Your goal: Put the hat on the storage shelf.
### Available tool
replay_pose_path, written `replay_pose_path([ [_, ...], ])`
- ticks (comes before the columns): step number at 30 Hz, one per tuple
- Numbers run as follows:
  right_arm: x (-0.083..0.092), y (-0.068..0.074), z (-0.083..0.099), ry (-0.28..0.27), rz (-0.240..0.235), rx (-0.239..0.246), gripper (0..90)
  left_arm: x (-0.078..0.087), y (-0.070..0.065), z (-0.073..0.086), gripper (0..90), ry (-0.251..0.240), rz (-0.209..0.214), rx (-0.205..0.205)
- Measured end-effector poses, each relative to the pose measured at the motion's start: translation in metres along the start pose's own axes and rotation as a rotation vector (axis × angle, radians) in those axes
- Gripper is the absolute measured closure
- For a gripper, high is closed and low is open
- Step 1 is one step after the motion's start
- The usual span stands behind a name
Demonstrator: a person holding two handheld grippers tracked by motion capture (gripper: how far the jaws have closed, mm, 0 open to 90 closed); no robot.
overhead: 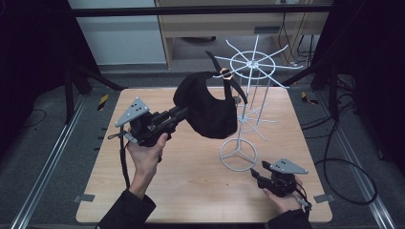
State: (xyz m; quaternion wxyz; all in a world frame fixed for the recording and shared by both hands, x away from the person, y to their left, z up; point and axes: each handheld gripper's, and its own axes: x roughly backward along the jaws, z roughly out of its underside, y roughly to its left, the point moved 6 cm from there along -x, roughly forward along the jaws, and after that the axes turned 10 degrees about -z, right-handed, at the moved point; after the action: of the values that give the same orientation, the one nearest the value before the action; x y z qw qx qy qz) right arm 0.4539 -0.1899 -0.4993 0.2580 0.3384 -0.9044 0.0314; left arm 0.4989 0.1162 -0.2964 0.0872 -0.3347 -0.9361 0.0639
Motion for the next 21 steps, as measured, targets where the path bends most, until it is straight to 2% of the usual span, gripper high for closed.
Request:
replay_pose_path([
  [3, 0.000, 0.000, 0.000, -0.001, 0.001, -0.001, 45.4, 0.002, 0.003, 0.005, 70.8, 0.016, -0.018, -0.036],
  [5, 0.000, 0.000, 0.000, -0.002, 0.000, -0.004, 44.9, 0.007, 0.005, 0.007, 62.0, 0.008, -0.024, -0.041],
  [6, 0.000, 0.000, 0.000, -0.002, 0.000, -0.004, 44.9, 0.009, 0.007, 0.008, 62.0, 0.005, -0.027, -0.042],
  [8, 0.001, -0.001, 0.000, -0.001, 0.005, -0.003, 44.5, 0.016, 0.011, 0.012, 56.3, 0.002, -0.039, -0.048],
  [11, 0.001, -0.001, 0.000, -0.004, 0.009, -0.001, 43.7, 0.030, 0.022, 0.025, 51.5, 0.016, -0.073, -0.071],
  [12, 0.001, -0.002, 0.000, -0.006, 0.011, -0.001, 43.3, 0.030, 0.022, 0.025, 50.2, 0.016, -0.073, -0.071],
  [15, 0.001, -0.003, 0.000, -0.013, 0.020, 0.000, 41.4, 0.042, 0.035, 0.042, 44.9, 0.046, -0.113, -0.086],
  [17, 0.002, -0.004, 0.000, -0.016, 0.023, -0.007, 39.5, 0.050, 0.046, 0.061, 42.7, 0.088, -0.146, -0.100],
  [18, 0.002, -0.005, 0.000, -0.020, 0.028, -0.006, 38.4, 0.050, 0.046, 0.061, 41.4, 0.088, -0.146, -0.100],
  [21, 0.002, -0.007, 0.001, -0.026, 0.041, -0.011, 36.0, 0.059, 0.063, 0.088, 39.3, 0.138, -0.185, -0.089],
])
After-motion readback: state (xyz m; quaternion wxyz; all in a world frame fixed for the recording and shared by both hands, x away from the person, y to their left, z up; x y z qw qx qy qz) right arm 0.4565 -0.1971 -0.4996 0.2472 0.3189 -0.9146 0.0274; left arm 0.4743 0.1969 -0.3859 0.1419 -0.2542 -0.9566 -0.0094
